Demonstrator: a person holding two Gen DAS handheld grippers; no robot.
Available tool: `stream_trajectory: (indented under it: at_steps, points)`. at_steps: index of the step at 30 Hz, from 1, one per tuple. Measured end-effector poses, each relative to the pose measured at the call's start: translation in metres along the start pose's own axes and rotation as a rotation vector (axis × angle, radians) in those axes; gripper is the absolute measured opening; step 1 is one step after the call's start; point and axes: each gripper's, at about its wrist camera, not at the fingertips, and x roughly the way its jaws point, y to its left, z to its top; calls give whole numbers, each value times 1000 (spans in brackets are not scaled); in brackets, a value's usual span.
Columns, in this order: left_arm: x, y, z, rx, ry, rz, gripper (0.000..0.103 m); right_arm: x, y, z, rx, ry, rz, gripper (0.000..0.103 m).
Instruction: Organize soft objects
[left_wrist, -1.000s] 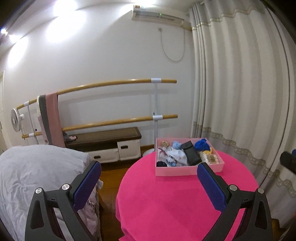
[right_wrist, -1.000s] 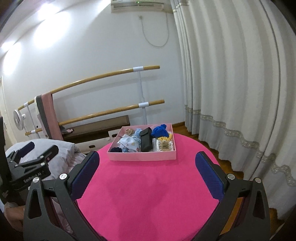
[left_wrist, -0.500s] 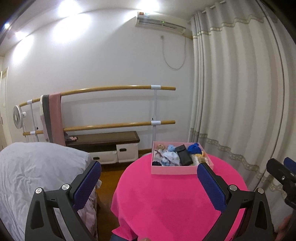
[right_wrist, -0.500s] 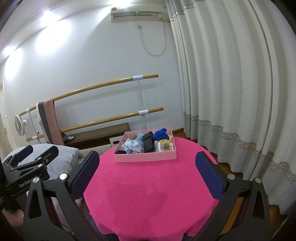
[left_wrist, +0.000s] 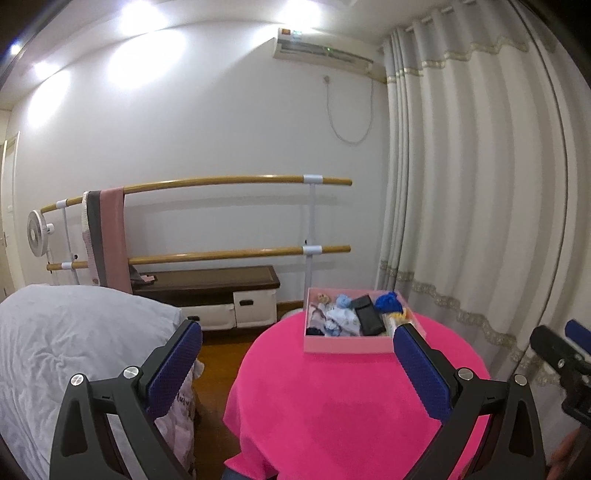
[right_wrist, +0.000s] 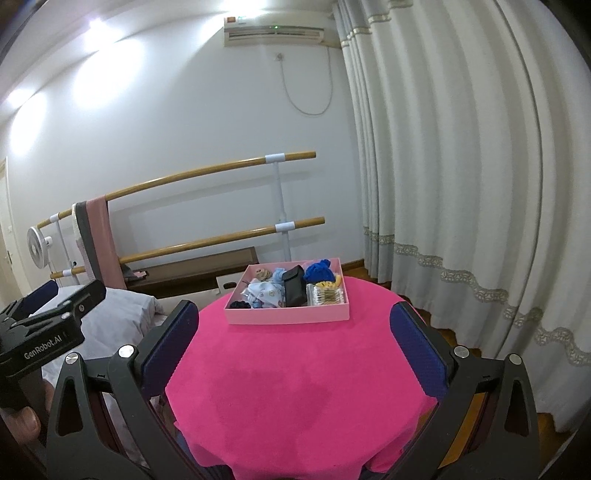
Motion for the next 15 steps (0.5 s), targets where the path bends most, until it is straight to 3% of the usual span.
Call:
stream_trajectory:
  at_steps: [15]
  points:
    - [7, 3, 9, 2, 12, -23, 103, -1, 2, -1, -17, -2, -4, 103]
